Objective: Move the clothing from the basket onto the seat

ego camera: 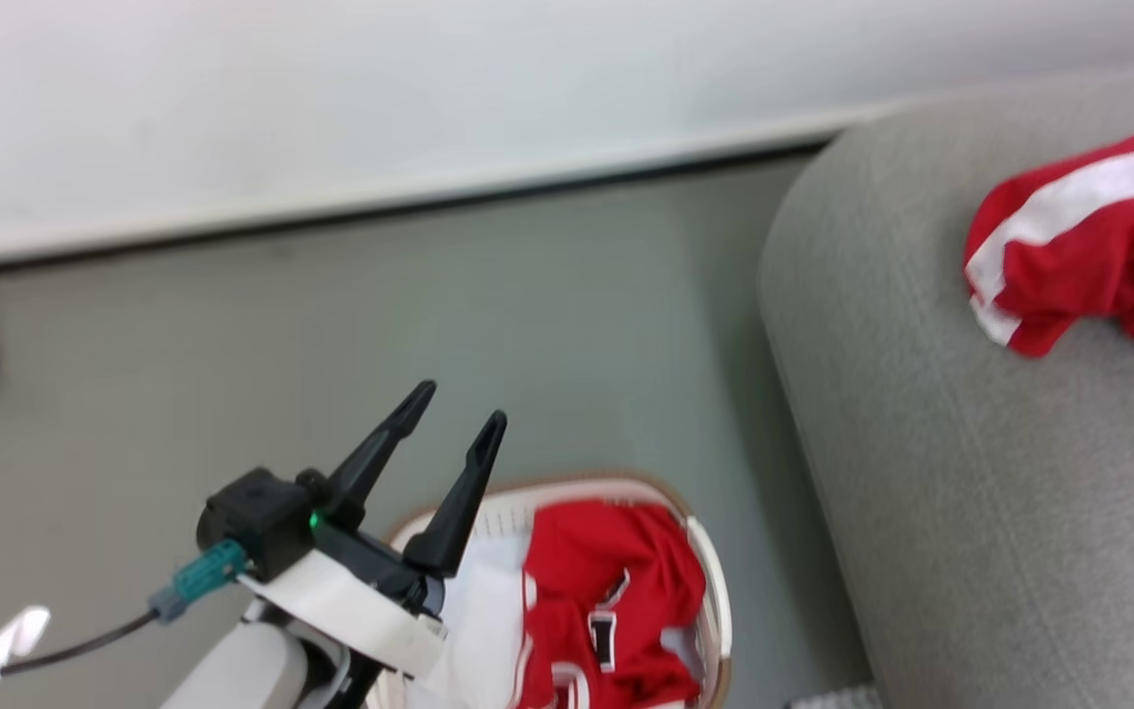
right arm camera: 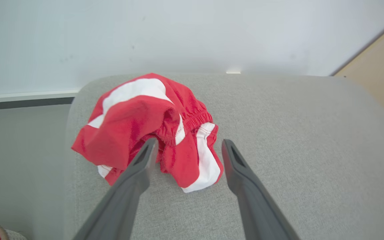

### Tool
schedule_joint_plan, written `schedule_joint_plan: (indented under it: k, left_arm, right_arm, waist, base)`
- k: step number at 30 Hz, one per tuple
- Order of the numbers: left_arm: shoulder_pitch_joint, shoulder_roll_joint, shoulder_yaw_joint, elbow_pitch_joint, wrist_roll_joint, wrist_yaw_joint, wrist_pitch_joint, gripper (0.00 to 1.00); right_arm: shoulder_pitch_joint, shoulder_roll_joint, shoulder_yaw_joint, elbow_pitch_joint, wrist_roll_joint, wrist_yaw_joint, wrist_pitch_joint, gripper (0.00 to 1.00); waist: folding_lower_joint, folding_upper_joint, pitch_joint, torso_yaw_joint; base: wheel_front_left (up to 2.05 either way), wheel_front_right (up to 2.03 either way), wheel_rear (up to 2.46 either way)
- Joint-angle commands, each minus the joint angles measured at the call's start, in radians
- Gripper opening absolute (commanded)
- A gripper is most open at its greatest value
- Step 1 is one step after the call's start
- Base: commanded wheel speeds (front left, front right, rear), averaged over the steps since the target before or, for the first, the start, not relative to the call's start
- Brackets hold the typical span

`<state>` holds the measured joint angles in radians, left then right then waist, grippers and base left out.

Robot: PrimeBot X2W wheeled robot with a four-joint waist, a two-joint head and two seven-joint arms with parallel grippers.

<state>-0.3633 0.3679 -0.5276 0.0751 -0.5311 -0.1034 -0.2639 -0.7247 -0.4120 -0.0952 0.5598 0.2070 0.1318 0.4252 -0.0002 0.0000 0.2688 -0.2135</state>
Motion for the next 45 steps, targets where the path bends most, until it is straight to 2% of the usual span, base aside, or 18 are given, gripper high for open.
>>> schedule_joint_plan:
  k: [1,6,10,16,21,28,33,38,45]
  left_arm:
    - [0.025,-0.005,0.006,0.007,-0.006,0.006,0.0,1.0]
    - [0.094,-0.042,0.074,0.045,0.003,0.034,0.0,1.0]
    - [0.139,-0.051,0.139,0.052,0.012,0.059,0.0,1.0]
    - [0.187,-0.066,0.224,0.056,0.032,0.072,0.0,1.0]
    - [0.237,-0.104,0.32,0.039,0.071,0.083,0.0,1.0]
    - [0.306,-0.178,0.425,0.057,0.154,0.047,0.0,1.0]
    - [0.336,-0.237,0.469,0.051,0.241,0.021,0.0,1.0]
    - [0.356,-0.276,0.516,0.037,0.28,-0.001,0.0,1.0]
    - [0.355,-0.298,0.543,0.049,0.316,-0.019,0.0,1.0]
  right_arm:
    - [0.035,-0.013,0.016,-0.023,0.022,-0.002,-0.01,1.0]
    - [0.138,-0.044,0.103,-0.184,0.145,-0.002,-0.087,1.0]
    - [0.213,-0.038,0.114,-0.292,0.199,-0.002,-0.172,1.0]
    - [0.351,0.046,0.071,-0.41,0.226,-0.002,-0.291,1.0]
    - [0.481,0.127,0.095,-0.476,0.199,-0.002,-0.37,1.0]
    - [0.636,0.209,0.114,-0.489,0.143,-0.002,-0.519,1.0]
    - [0.709,0.292,0.119,-0.459,0.116,-0.002,-0.653,1.0]
    - [0.722,0.336,0.144,-0.415,0.066,-0.002,-0.686,1.0]
    - [0.672,0.356,0.168,-0.401,0.032,-0.002,-0.688,1.0]
  waist:
    - [0.0002,0.0,-0.129,0.018]
    - [0.0002,0.0,-0.247,0.046]
    - [0.0002,0.0,-0.288,0.071]
    - [0.0002,0.0,-0.315,0.119]
    - [0.0002,0.0,-0.32,0.144]
    - [0.0002,0.0,-0.315,0.16]
    - [0.0002,0.0,-0.304,0.151]
    - [0.0002,0.0,-0.291,0.137]
    - [0.0002,0.0,-0.29,0.128]
  base:
    - [0.0,0.0,0.0]
    - [0.0,0.0,0.0]
    - [0.0,0.0,0.0]
    - [0.0,0.0,0.0]
    - [0.0,0.0,0.0]
    - [0.0,0.0,0.0]
    - [0.0,0.0,0.0]
    - [0.0,0.0,0.0]
    - [0.0,0.0,0.0]
